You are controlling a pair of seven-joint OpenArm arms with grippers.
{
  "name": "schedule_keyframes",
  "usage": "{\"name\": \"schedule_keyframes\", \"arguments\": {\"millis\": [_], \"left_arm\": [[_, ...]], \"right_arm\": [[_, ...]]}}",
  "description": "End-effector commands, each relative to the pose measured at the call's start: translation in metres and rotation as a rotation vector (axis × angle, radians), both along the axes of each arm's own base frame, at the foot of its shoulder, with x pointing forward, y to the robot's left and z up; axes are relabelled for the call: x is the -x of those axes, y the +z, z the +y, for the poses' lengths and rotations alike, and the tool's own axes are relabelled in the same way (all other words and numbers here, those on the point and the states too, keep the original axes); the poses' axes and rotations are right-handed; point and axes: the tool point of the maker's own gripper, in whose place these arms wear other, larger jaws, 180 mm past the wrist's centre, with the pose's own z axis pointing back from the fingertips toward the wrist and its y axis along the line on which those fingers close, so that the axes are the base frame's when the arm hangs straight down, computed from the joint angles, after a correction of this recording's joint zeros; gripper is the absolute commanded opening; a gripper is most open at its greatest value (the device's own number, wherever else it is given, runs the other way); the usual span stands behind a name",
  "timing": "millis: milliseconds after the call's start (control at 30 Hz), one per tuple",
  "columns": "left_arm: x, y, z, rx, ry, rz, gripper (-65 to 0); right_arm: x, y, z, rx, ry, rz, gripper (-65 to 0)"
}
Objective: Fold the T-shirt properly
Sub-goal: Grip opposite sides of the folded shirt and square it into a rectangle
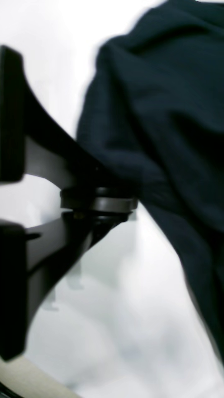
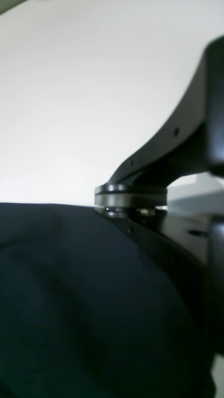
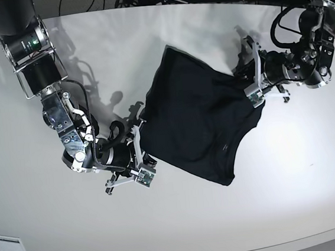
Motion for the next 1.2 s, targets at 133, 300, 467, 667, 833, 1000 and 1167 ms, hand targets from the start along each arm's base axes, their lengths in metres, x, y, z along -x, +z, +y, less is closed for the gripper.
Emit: {"name": "schedule_keyframes", "arguments": {"millis": [133, 300, 467, 667, 833, 1000, 1167], "left_arm": [[-0.027, 0.012, 0.015, -0.007, 0.064, -0.116, -65.0], [-0.042, 0.003, 0.031, -0.011, 0.13, -0.165, -65.0], [-0.062, 0.002, 0.044, 0.012, 0.152, -0.186, -65.0], [-0.091, 0.004, 0.045, 0.069, 0.176, -0.233, -65.0], [-0.101, -0.002, 0.024, 0.093, 0.099, -0.258, -65.0], [-0.109, 0.004, 0.015, 0.094, 0.076, -0.269, -65.0], [-0.122, 0.033, 0.012, 0.196, 0.14, -0.252, -65.0]], "right_arm": [[0.005, 0.004, 0.006, -0.041, 0.025, 0.017, -65.0], [0.04, -0.032, 0.008, -0.041, 0.042, 0.131, -65.0], [0.073, -0.05, 0.008, -0.034, 0.056, 0.181, -65.0], [0.117, -0.048, 0.013, -0.019, 0.049, 0.196, -65.0], [0.144, -0.043, 0.011, -0.028, 0.037, 0.198, -65.0], [0.14, -0.034, -0.002, -0.016, -0.043, 0.159, -65.0], [0.106, 0.015, -0.03, -0.103, -0.192, 0.038, -65.0]]}}
